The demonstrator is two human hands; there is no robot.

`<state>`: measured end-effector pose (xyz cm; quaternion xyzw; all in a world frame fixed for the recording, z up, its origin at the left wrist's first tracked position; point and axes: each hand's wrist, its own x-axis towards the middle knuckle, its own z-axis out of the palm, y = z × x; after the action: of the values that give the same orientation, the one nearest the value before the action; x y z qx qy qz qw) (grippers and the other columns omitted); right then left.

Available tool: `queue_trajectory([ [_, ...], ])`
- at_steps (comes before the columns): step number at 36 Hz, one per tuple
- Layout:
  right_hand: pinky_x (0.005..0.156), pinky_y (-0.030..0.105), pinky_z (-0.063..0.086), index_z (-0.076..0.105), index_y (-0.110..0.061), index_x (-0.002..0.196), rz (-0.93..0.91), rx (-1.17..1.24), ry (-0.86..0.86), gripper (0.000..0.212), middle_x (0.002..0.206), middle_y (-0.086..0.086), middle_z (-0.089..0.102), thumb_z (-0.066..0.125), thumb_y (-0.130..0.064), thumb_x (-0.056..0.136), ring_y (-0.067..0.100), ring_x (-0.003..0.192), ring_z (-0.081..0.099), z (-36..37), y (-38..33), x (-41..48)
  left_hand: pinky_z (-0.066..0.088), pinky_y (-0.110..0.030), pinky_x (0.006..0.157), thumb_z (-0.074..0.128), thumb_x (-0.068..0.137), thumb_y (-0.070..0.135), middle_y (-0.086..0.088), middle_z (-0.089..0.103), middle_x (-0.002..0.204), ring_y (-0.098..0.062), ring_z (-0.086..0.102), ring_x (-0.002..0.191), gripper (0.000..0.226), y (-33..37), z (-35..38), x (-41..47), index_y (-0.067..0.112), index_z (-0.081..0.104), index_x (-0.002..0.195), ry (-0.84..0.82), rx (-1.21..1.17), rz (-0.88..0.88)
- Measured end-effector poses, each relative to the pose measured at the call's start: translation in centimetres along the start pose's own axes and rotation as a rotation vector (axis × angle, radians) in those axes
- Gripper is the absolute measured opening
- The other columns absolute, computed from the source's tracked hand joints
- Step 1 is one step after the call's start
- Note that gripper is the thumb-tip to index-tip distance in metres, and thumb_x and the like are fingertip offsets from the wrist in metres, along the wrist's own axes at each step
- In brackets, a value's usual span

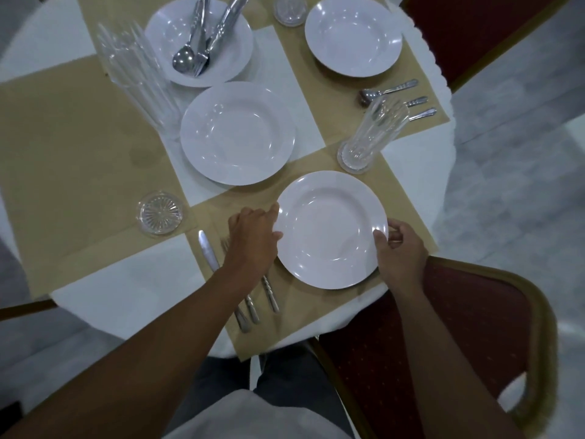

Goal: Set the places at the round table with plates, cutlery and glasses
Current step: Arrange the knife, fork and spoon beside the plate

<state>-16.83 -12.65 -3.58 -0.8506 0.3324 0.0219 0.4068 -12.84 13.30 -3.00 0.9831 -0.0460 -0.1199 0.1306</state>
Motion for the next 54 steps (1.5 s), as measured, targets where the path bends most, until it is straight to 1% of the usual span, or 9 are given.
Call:
queue_trajectory([
  [6, 0.058, 0.002, 0.035, 0.068, -0.026, 0.121, 0.018, -0.054, -0.019, 0.029, 0.095, -0.013, 0.068, 0.068, -0.029, 0.092, -0.013, 0.075, 0.059, -0.3, -0.2, 0.5, 0.041, -0.035, 0.093, 0.070, 0.089, 0.036, -0.001, 0.072, 0.108, -0.023, 0.062, 0.105, 0.055, -0.3, 0.4, 0.5, 0.019, 0.053, 0.138, 0.011, -0.068, -0.008],
  [10, 0.082, 0.024, 0.047, 0.061, -0.023, 0.133, 0.005, -0.037, 0.002, 0.043, 0.117, -0.001, 0.065, 0.067, -0.033, 0.092, 0.015, 0.098, 0.066, -0.1, -0.6, -0.1, 0.039, -0.038, 0.094, 0.065, 0.089, 0.040, 0.001, 0.071, 0.104, -0.026, 0.060, 0.106, 0.045, -1.5, -0.1, -0.1, 0.021, 0.058, 0.129, 0.002, -0.175, 0.027],
  [15, 0.100, 0.037, 0.047, 0.052, -0.020, 0.141, -0.105, 0.046, 0.193, 0.048, 0.133, -0.002, 0.047, 0.062, -0.037, 0.097, 0.019, 0.116, 0.055, 0.2, -2.5, -2.4, 0.044, -0.039, 0.098, 0.059, 0.093, 0.027, -0.001, 0.068, 0.111, -0.023, 0.057, 0.109, 0.041, -4.1, -2.0, -2.7, 0.019, 0.058, 0.133, 0.111, -0.412, -0.045],
  [20, 0.082, 0.007, 0.042, 0.061, -0.018, 0.126, -0.434, 0.088, 0.188, 0.031, 0.117, 0.000, 0.056, 0.065, -0.017, 0.095, 0.011, 0.091, 0.056, 1.2, -4.3, -6.3, 0.039, -0.028, 0.097, 0.060, 0.093, 0.023, 0.000, 0.066, 0.115, -0.016, 0.054, 0.111, 0.044, -7.9, -2.1, -7.2, 0.024, 0.055, 0.137, 0.164, -0.483, -0.153],
  [24, 0.074, 0.006, 0.043, 0.068, -0.015, 0.116, -0.679, 0.044, -0.061, 0.025, 0.098, -0.003, 0.062, 0.066, -0.005, 0.093, 0.006, 0.078, 0.058, 3.7, -5.4, -9.7, 0.042, -0.018, 0.090, 0.066, 0.090, 0.025, 0.007, 0.066, 0.107, -0.010, 0.058, 0.099, 0.027, -9.9, -0.7, -10.7, 0.026, 0.061, 0.117, 0.169, -0.435, -0.124],
  [26, 0.073, 0.006, 0.043, 0.068, -0.016, 0.109, -0.727, -0.022, -0.212, 0.020, 0.093, -0.007, 0.062, 0.067, -0.004, 0.093, 0.003, 0.077, 0.057, 5.5, -5.6, -11.4, 0.031, -0.005, 0.099, 0.070, 0.087, 0.028, 0.004, 0.063, 0.120, -0.010, 0.055, 0.110, 0.040, -10.4, 0.4, -12.0, 0.024, 0.055, 0.124, 0.144, -0.397, -0.098],
  [31, 0.076, 0.020, 0.046, 0.072, -0.014, 0.103, -0.695, -0.164, -0.415, 0.013, 0.089, -0.005, 0.063, 0.065, -0.008, 0.094, 0.009, 0.080, 0.058, 10.0, -5.6, -15.1, 0.031, -0.039, 0.116, 0.068, 0.085, 0.048, -0.005, 0.036, 0.156, -0.023, 0.033, 0.143, 0.079, -10.4, 2.8, -14.3, 0.014, 0.038, 0.149, 0.013, -0.273, -0.108],
  [41, 0.080, 0.033, 0.047, 0.067, -0.014, 0.099, -0.574, -0.342, -0.464, 0.010, 0.096, 0.000, 0.064, 0.059, -0.020, 0.097, 0.016, 0.089, 0.059, 13.3, -5.7, -16.7, 0.028, -0.045, 0.113, 0.034, 0.090, 0.069, 0.006, 0.011, 0.164, -0.024, 0.020, 0.149, 0.078, -8.7, 3.8, -14.8, 0.029, 0.018, 0.155, -0.027, -0.141, -0.200],
  [54, 0.077, 0.034, 0.050, 0.072, -0.012, 0.109, -0.641, -0.366, -0.466, 0.018, 0.097, 0.005, 0.065, 0.058, -0.017, 0.100, 0.017, 0.086, 0.060, 12.8, -4.7, -16.5, 0.029, -0.044, 0.111, 0.042, 0.091, 0.066, 0.004, 0.011, 0.164, -0.027, 0.020, 0.148, 0.080, -8.7, 3.7, -15.0, 0.024, 0.019, 0.156, -0.066, -0.031, -0.167],
])
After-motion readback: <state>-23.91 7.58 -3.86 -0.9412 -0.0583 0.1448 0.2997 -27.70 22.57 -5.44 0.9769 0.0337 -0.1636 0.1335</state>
